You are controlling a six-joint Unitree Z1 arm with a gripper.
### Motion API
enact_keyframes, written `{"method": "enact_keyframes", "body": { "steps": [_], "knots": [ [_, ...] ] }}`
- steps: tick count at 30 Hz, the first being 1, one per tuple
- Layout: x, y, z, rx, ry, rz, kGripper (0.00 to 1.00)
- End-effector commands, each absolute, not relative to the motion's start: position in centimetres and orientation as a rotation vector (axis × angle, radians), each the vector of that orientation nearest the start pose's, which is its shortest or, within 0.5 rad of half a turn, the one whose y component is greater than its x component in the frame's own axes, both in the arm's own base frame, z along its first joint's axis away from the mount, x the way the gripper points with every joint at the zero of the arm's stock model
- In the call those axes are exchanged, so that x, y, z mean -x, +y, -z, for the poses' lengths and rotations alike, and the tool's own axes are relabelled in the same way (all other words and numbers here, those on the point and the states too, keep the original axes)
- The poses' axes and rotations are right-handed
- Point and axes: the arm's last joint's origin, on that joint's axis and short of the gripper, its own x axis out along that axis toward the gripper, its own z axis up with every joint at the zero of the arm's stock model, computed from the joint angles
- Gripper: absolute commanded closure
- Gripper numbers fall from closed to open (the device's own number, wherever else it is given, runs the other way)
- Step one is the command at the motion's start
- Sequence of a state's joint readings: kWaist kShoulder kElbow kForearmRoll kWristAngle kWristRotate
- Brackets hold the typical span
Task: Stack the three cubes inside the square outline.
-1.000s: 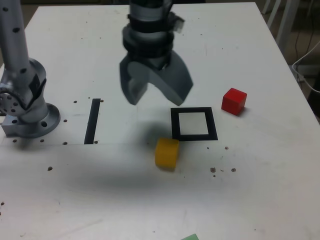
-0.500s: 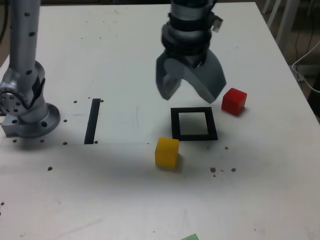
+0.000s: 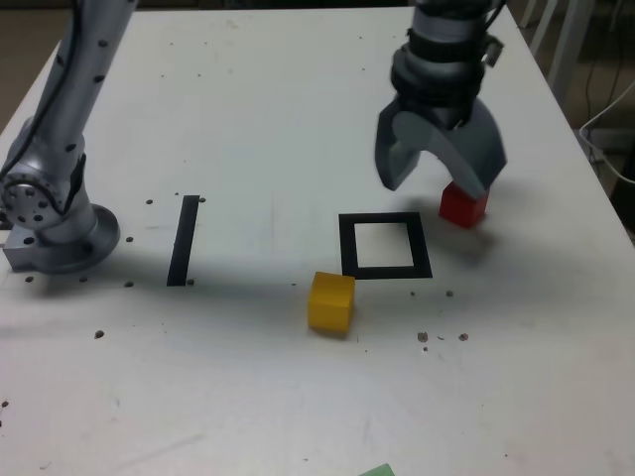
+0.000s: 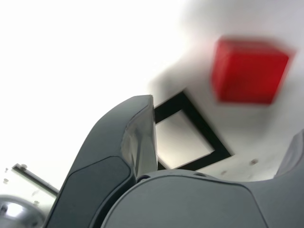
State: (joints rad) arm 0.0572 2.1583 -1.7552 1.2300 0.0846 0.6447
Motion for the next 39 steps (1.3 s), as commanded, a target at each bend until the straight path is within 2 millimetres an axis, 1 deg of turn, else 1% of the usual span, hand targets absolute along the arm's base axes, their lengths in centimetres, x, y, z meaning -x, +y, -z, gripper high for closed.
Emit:
{"method": "enact_keyframes", "body": {
  "steps": [1,9,15,18,20,22,26,28,29,31,39],
  "knots": [
    [-41.4,2.9,-23.9,-0.516,1.615,0.427,0.02],
    [-43.5,2.9,-22.7,-0.521,1.618,0.442,0.04],
    [-44.3,2.7,-22.3,-0.529,1.618,0.448,0.07],
    [-44.5,2.6,-22.0,-0.529,1.622,0.451,0.11],
    [-44.6,2.6,-21.9,-0.529,1.624,0.452,0.17],
    [-44.6,2.5,-21.8,-0.528,1.627,0.451,0.27],
    [-44.6,2.3,-21.8,-0.535,1.623,0.447,0.57],
    [-44.6,2.1,-21.8,-0.542,1.621,0.447,0.67],
    [-44.6,2.0,-21.7,-0.545,1.620,0.448,0.71],
    [-44.6,1.8,-21.6,-0.551,1.621,0.451,0.74],
    [-44.5,1.4,-21.3,-0.556,1.632,0.452,0.75]
  ]
}}
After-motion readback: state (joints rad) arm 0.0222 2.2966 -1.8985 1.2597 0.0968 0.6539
